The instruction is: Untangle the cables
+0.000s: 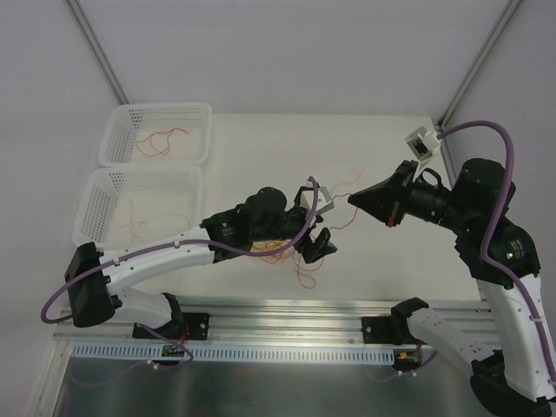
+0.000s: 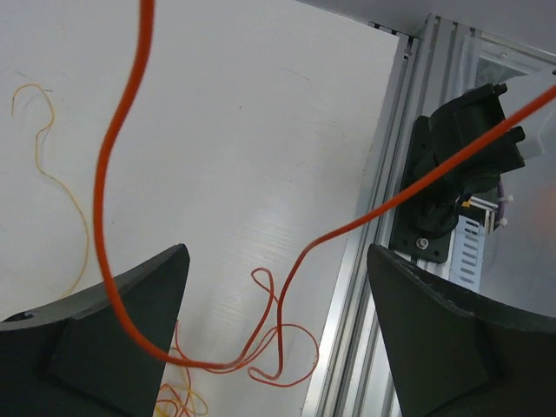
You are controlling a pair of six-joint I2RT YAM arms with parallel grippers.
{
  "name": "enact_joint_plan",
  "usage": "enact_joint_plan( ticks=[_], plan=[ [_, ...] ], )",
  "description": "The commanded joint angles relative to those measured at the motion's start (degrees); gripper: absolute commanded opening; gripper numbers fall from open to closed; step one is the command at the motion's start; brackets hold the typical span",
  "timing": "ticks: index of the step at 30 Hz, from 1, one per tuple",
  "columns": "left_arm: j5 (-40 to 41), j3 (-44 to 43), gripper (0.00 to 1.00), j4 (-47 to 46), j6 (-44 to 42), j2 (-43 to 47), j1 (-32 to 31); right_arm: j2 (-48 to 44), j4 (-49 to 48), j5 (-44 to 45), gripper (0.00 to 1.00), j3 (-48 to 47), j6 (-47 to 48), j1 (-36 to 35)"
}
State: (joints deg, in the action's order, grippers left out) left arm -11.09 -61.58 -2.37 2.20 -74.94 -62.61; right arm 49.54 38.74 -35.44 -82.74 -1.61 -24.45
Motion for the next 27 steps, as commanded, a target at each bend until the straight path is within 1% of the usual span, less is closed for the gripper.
enact_joint_plan(
  ticks=[1,3,4,6,7,8,11,12,14,15,17,18,19,20,23,27],
  plan=[
    [-0.9,-1.1,0.82,-6.0,0.3,-1.7,-0.8,-1.0,-5.1,-1.9,0.01,0.6,-2.3,-0.5],
    [-1.2,-1.0,0.68,-6.6,0.9,-2.1,-0.8,-1.3,-5.0,-1.2,0.01,1.2,-2.2,-0.5],
    [-1.2,-0.8,0.49,-6.9,1.5,-2.3,-0.8,-1.5,-4.8,-0.8,0.01,1.3,-2.0,-0.5],
    [-1.1,-0.6,0.31,-8.1,2.3,-2.3,-0.8,-2.0,-4.1,0.8,0.01,2.0,-1.6,-0.4],
    [-0.7,-0.4,0.19,-8.3,2.9,-2.1,-0.8,-2.3,-3.9,1.2,0.01,2.2,-1.5,-0.4],
    [-0.1,-0.4,0.0,-8.7,3.3,-2.1,-0.8,-2.5,-3.2,2.6,0.01,2.8,-0.9,-0.4],
    [2.6,-0.5,0.0,-8.7,5.3,-1.2,-0.8,-3.5,-0.8,6.5,0.06,3.7,0.5,-0.4],
    [3.4,-0.6,0.0,-8.8,5.9,-1.0,-0.7,-3.9,-0.3,7.7,0.12,4.7,0.8,-0.5],
    [4.8,-0.8,0.0,-8.6,7.4,-0.2,-0.4,-5.2,1.1,10.8,0.2,5.8,1.3,-0.4],
    [4.8,-1.3,0.0,-8.4,8.1,0.0,-0.1,-5.7,1.6,11.7,0.36,6.4,1.3,-0.4],
    [4.9,-1.8,0.0,-8.2,10.4,0.6,1.6,-7.0,3.0,14.3,0.54,7.4,2.8,-0.4],
    [4.6,-2.4,0.0,-7.7,11.9,1.0,2.3,-7.4,3.4,15.3,0.69,7.7,3.4,-0.5],
    [4.1,-2.8,0.0,-7.4,12.6,1.2,4.1,-8.0,4.4,16.6,0.74,8.2,3.7,-0.4],
    [3.1,-3.3,0.0,-7.1,13.4,1.4,4.9,-9.3,4.8,19.2,0.82,8.5,4.1,-0.5],
    [0.6,-7.1,0.0,-5.8,15.1,2.0,8.4,-12.5,5.3,23.3,0.94,10.1,5.0,-0.4],
    [0.0,-12.2,0.0,-2.9,15.8,2.2,12.9,-16.0,5.9,28.2,1.0,12.3,5.9,-0.4]
  ],
)
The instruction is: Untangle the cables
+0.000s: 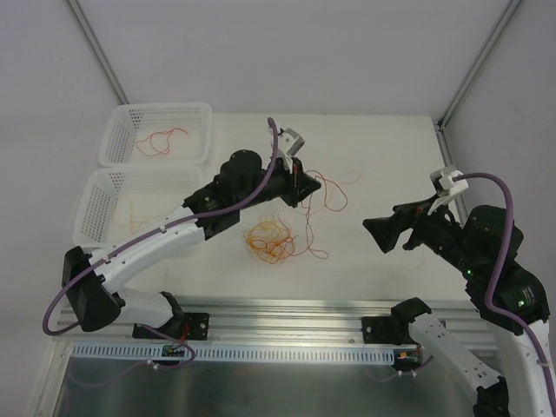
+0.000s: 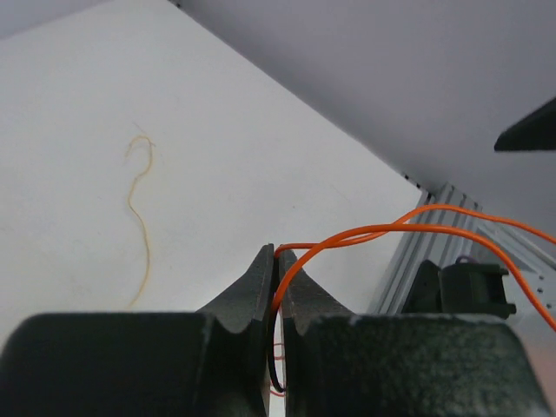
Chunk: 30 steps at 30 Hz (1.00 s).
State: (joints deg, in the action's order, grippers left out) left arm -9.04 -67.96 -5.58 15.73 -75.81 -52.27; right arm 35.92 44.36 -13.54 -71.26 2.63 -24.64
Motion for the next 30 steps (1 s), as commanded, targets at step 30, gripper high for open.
enact_joint_plan(
  ticks=[30],
  plan=[
    [7.9,-40.2,0.0,4.1,-3.3,-17.6,54.4,-2.9,2.0,9.5,1.0,9.8,-0.6,-0.2]
  ],
)
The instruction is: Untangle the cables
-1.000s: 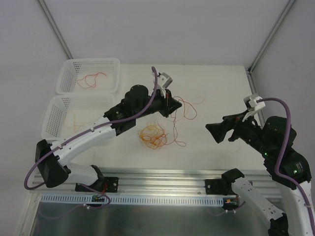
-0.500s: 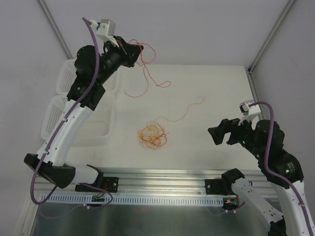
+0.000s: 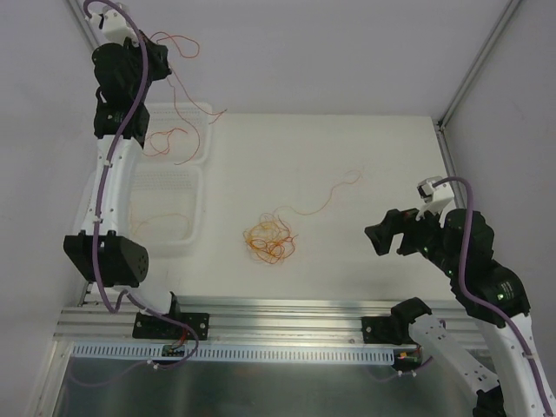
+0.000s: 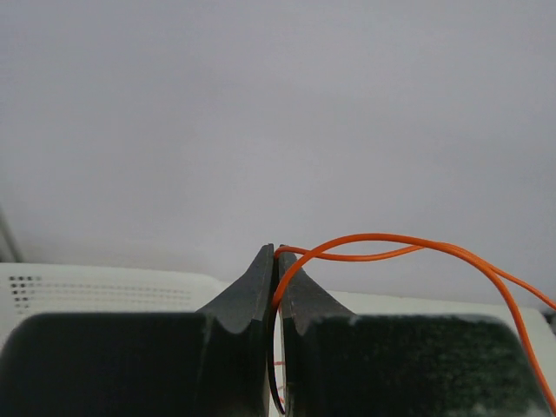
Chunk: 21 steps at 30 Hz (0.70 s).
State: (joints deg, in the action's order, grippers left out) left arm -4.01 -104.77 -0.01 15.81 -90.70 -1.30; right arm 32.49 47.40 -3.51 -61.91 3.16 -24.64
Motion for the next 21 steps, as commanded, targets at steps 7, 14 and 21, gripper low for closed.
enact_joint_plan(
  ticks=[7,14,21],
  plan=[
    [3.3,-6.2,0.0,-5.2,-6.3,-13.5,8.6,2.6,-0.7,-1.9,1.0,-0.5,-2.0,-0.3],
    [2.7,-6.7,0.28,-5.4,-1.2,-23.6,12.5,5.7,-0.6,-3.0,1.0,-1.2,-2.0,-0.2],
    [-0.7,-2.5,0.95,-1.5,5.1,-21.7,13.2,7.9,-2.0,-5.8,1.0,-0.1,-2.0,-0.1]
  ],
)
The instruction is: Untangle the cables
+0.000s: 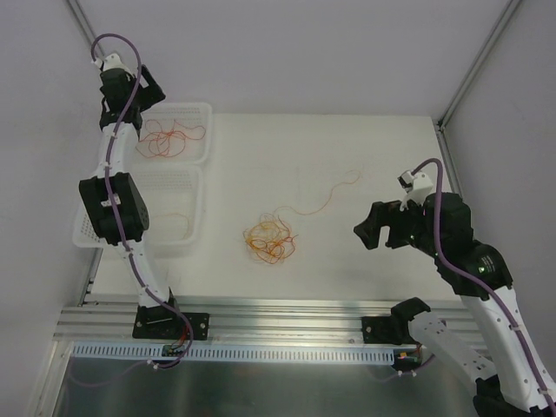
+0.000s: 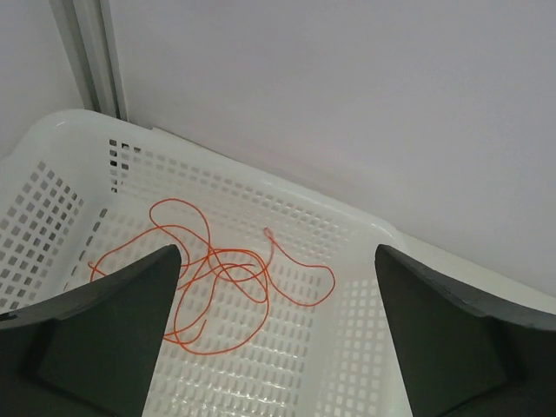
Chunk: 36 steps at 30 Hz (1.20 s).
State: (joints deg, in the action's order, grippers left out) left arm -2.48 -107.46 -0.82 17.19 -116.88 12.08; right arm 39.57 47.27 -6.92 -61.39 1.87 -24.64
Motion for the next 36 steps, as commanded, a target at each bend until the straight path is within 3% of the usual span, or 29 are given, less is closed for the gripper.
enact_joint_plan(
  ticks=[1,9,13,17,24,28,32,36],
  plan=[
    [-3.4,0.4,0.97,0.4,4.2,5.1,-0.2,1.5,-2.2,-3.4,1.0,-0.6,-0.7,-0.3],
    [-10.3,14.5,0.99,8.5,10.2,19.1,-1.2,6.7,-2.9,-10.2,1.0,0.9,-0.4,-0.3],
    [-13.8,24.5,0.99,13.7,9.4,28.0,-6.3,11.2,-5.3,-12.0,1.0,2.8,-1.3,-2.8],
    [-11.8,40.3,0.99,15.2,8.3,37.9,-19.9,15.7,-9.7,-11.7,0.99,5.1,-1.6,-7.0],
    [-5.7,55.0,0.94,18.5,10.4,52.6,-38.3,24.3,-19.6,-11.2,0.9,9.2,-7.2,-12.4],
    [-4.6,58.1,0.93,19.0,3.5,54.8,-44.8,27.6,-24.4,-12.8,0.81,11.0,-9.9,-13.3],
    [-1.2,58.9,0.91,19.0,-11.8,54.6,-52.3,29.9,-26.3,-13.5,0.77,11.5,-10.5,-14.3],
    [-1.4,58.6,0.82,18.9,-18.3,51.3,-53.8,31.0,-27.0,-13.2,0.75,11.9,-10.6,-15.4]
  ],
)
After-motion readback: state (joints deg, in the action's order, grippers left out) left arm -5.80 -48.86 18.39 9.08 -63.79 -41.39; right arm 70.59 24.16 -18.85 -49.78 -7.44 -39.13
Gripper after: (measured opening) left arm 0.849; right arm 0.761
